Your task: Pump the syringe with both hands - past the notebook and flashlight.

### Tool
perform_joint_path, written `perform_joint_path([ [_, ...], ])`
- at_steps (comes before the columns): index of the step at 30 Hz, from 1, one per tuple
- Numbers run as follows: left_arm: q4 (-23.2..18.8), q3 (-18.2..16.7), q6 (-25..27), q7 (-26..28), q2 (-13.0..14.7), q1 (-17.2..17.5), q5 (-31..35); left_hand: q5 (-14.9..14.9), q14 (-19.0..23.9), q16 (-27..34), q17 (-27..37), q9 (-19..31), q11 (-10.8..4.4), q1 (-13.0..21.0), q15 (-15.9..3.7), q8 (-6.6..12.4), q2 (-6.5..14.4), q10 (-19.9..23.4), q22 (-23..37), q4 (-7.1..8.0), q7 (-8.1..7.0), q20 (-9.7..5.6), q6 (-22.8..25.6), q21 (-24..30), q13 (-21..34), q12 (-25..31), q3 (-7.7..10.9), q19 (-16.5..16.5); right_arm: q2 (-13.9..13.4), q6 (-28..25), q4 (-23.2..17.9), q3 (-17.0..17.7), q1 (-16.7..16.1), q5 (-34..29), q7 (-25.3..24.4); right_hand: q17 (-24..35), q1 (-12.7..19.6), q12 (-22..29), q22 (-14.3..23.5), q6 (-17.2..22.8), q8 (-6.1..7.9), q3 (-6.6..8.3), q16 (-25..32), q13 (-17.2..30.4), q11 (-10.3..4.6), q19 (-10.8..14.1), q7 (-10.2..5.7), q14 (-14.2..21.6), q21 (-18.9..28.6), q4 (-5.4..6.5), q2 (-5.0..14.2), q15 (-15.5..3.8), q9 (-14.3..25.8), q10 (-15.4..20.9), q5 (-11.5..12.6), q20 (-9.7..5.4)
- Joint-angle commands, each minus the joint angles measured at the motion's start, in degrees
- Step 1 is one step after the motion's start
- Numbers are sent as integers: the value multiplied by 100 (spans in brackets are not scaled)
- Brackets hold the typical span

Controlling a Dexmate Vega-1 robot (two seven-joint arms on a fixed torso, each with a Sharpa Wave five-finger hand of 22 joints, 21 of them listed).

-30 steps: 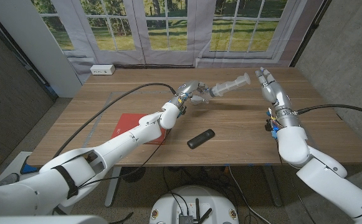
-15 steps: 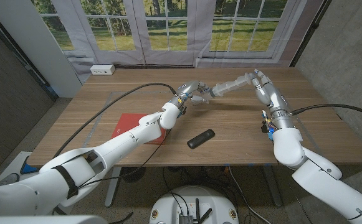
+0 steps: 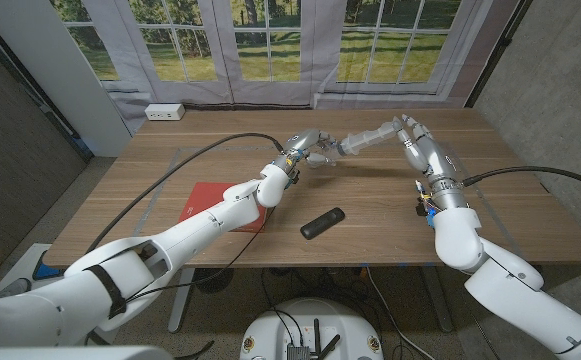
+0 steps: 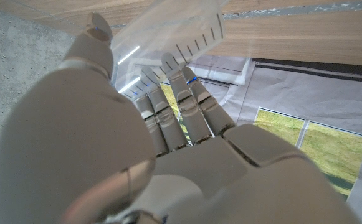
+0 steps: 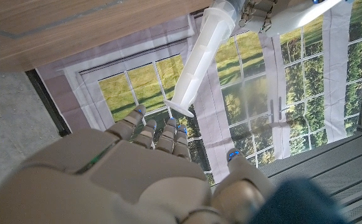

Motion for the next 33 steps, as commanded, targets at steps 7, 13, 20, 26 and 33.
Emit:
perform_joint_path([
  [7, 104, 24, -72, 26, -37, -69, 13, 22, 484, 39, 27, 33, -307, 459, -965, 36, 864, 392, 20, 23, 6, -829, 792, -14, 21, 57, -9, -24, -56, -39, 86, -208, 183, -142, 82, 10, 0, 26, 27, 79, 46, 19, -8, 4, -60, -71, -12, -95, 19, -24, 72, -122, 21, 61, -20, 15],
  [13, 111, 30, -70, 18, -34, -75, 13, 21, 486, 38, 27, 33, -307, 461, -965, 29, 865, 395, 20, 22, 5, -830, 788, -15, 21, 56, -13, -25, -73, -48, 114, -270, 248, -166, 124, 12, -6, 31, 27, 102, 50, 16, 4, 5, -56, -78, -6, -100, 29, -22, 72, -117, 21, 88, -26, 15],
  [20, 150, 38, -88, 51, -49, -88, 20, 22, 492, 38, 28, 33, -308, 468, -965, 24, 875, 388, 20, 21, 20, -831, 793, -16, 22, 50, -16, -27, -97, 20, 164, -297, 299, -153, 151, 13, -9, 41, 27, 154, 63, 14, 15, 6, -32, -81, 8, -106, 40, -20, 72, -121, 22, 136, -32, 14],
  [26, 180, 57, -100, 59, -57, -105, 36, 23, 491, 35, 28, 35, -307, 478, -966, 7, 888, 368, 21, 20, 18, -832, 768, -17, 23, 40, -17, -30, -103, 87, 211, -332, 350, -147, 167, 11, -4, 52, 27, 184, 68, 17, 25, 7, -42, -71, 13, -105, 52, -25, 73, -122, 23, 186, -36, 1],
  [33, 182, 63, -94, 70, -66, -105, 37, 23, 489, 33, 28, 36, -309, 484, -966, 7, 893, 368, 21, 18, 24, -832, 782, -17, 24, 39, -21, -31, -119, 215, 249, -315, 353, -101, 174, 7, 4, 62, 27, 255, 84, 21, 33, 9, -18, -70, 36, -119, 62, -31, 76, -133, 25, 250, -42, -4],
])
